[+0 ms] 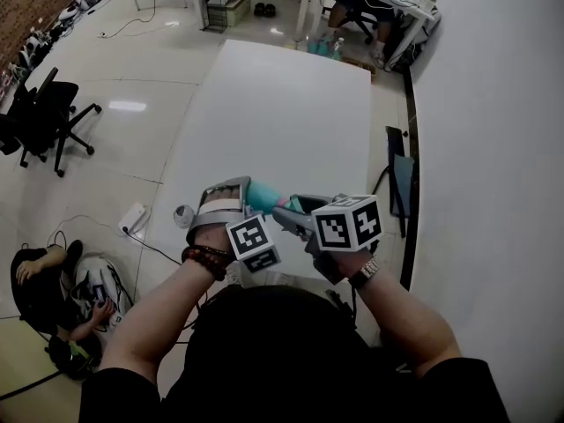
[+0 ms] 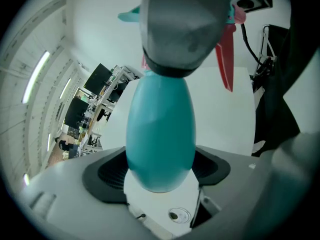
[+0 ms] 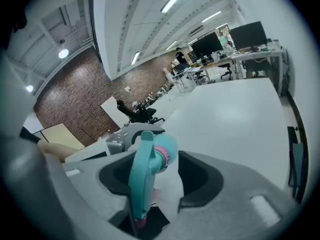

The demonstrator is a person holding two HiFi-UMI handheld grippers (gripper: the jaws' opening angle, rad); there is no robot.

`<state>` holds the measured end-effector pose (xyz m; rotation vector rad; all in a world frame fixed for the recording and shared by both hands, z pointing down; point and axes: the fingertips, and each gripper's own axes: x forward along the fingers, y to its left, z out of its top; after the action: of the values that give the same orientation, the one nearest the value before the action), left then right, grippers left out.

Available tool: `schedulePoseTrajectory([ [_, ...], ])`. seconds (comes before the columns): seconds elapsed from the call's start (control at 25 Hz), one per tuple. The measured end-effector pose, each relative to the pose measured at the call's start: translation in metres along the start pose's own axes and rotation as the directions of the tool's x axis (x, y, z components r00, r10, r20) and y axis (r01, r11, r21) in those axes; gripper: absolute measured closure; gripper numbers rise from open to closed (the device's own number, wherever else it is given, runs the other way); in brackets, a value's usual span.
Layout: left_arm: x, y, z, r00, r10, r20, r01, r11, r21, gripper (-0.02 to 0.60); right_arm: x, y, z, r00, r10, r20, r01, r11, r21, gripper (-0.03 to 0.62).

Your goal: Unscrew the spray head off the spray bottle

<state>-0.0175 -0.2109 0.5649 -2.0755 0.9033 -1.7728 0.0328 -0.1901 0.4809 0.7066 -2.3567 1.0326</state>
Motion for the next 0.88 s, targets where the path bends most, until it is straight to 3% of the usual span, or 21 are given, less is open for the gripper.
schedulePoseTrajectory([
  [0.24, -0.004, -0.006, -0.017, 0.999, -0.035, -0.037, 0.037, 0.998, 0.060, 0.167, 0.010, 0.010, -0.008, 0.999, -0.045, -0.007, 0.045, 0.998, -0.043, 0.462],
  [0.44, -0.009, -0.016, -0.027, 0.994, -0.094, -0.048, 0.098, 0.991, 0.087, 0.167, 0.015, 0.021, -0.018, 0.996, -0.084, -0.042, 0.073, 0.974, -0.213, 0.464],
  [0.72, -0.014, -0.031, -0.028, 0.982, -0.189, -0.018, 0.190, 0.975, 0.113, 0.167, 0.014, 0.032, -0.030, 0.983, -0.166, -0.083, 0.099, 0.848, -0.521, 0.465],
  [0.88, -0.011, -0.037, -0.012, 0.972, -0.234, -0.019, 0.234, 0.964, 0.123, 0.167, 0.001, 0.023, -0.035, 0.972, -0.221, -0.082, 0.105, 0.719, -0.687, 0.465],
])
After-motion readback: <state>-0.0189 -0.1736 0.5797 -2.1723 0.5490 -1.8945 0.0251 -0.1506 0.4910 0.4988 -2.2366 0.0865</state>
